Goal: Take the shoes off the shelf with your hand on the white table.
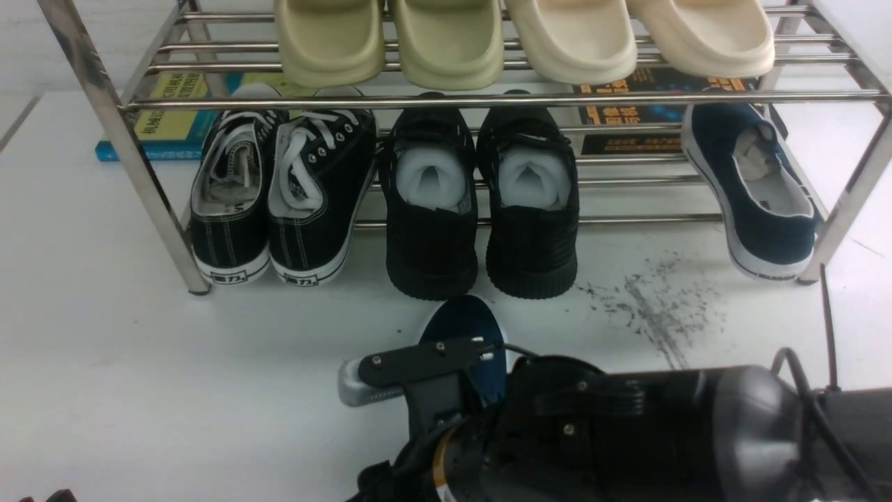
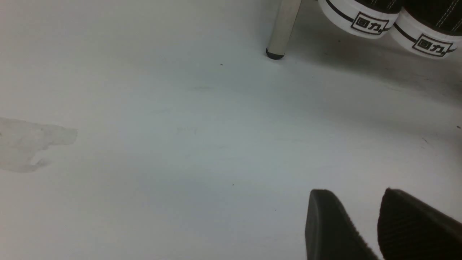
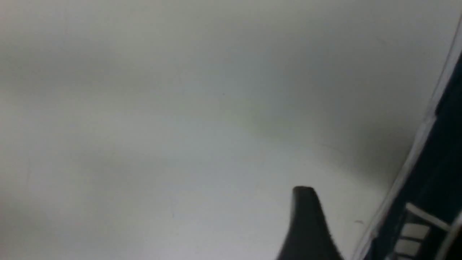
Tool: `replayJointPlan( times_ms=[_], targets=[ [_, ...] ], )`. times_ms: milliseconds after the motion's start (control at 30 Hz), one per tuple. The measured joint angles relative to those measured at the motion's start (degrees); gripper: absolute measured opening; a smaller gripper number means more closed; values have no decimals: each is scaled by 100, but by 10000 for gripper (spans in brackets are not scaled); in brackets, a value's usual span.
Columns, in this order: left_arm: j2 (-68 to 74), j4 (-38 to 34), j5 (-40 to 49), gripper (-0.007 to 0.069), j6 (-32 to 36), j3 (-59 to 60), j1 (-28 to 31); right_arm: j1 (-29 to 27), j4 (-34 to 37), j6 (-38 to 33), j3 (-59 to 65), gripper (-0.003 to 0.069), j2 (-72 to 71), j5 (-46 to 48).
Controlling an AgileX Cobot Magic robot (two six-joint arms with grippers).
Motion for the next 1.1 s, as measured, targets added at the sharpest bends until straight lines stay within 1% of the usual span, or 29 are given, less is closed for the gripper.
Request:
replayJointPlan(
  times_ms=[33,100,133,167,233,333,367,400,433,467,500,533,567,600,633,667,700,733,767,800,867,933,1100],
  targets=[
    [0,0,0,243,0,0,0,-6,-9,0,-90,514,-57,320],
    [0,0,0,243,0,0,0,-5,-21,-25,-269,594,-253,894],
    [0,0,0,243,0,0,0,-5,-28,-83,-373,618,-354,1204],
    [0,0,0,243,0,0,0,-5,-28,-122,-418,622,-374,1327],
    [0,0,0,243,0,0,0,-5,-28,-480,-706,640,-660,2120],
    [0,0,0,243,0,0,0,-5,-28,-996,-1072,612,-940,2914],
    [0,0,0,243,0,0,0,-5,-28,-1040,-1125,603,-984,3023],
    [0,0,0,243,0,0,0,-5,-28,-1367,-1281,573,-1139,3335],
    [0,0,0,243,0,0,0,-5,-28,-1527,-1361,555,-1181,3487],
    [0,0,0,243,0,0,0,-5,-37,-1964,-1573,492,-1380,3887],
    [0,0,0,243,0,0,0,-5,-81,-2205,-1707,443,-1483,4140],
    [0,0,0,243,0,0,0,-5,-93,-2248,-1731,432,-1502,4192],
    [0,0,0,243,0,0,0,-36,-225,-2509,-1922,334,-1632,4523],
    [0,0,0,243,0,0,0,-105,-362,-2608,-2030,264,-1737,4640],
    [0,0,0,243,0,0,0,-122,-392,-2608,-2030,235,-1770,4640],
    [0,0,0,243,0,0,0,-273,-621,-2656,-2100,129,-1880,4700],
    [0,0,0,243,0,0,0,-328,-684,-2665,-2106,99,-1913,4706],
    [0,0,0,243,0,0,0,-606,-899,-2669,-2106,17,-2032,4739],
    [0,0,0,243,0,0,0,-866,-994,-2669,-2106,-8,-2091,4761],
    [0,0,0,243,0,0,0,-1107,-1054,-2671,-2106,-13,-2145,4774],
    [0,0,0,243,0,0,0,-1366,-1087,-2684,-2106,-15,-2175,4788],
    [0,0,0,243,0,0,0,-2140,-1069,-2689,-2106,-15,-2202,4806],
    [0,0,0,243,0,0,0,-3375,-792,-2723,-2106,-15,-2164,4818]
  ],
)
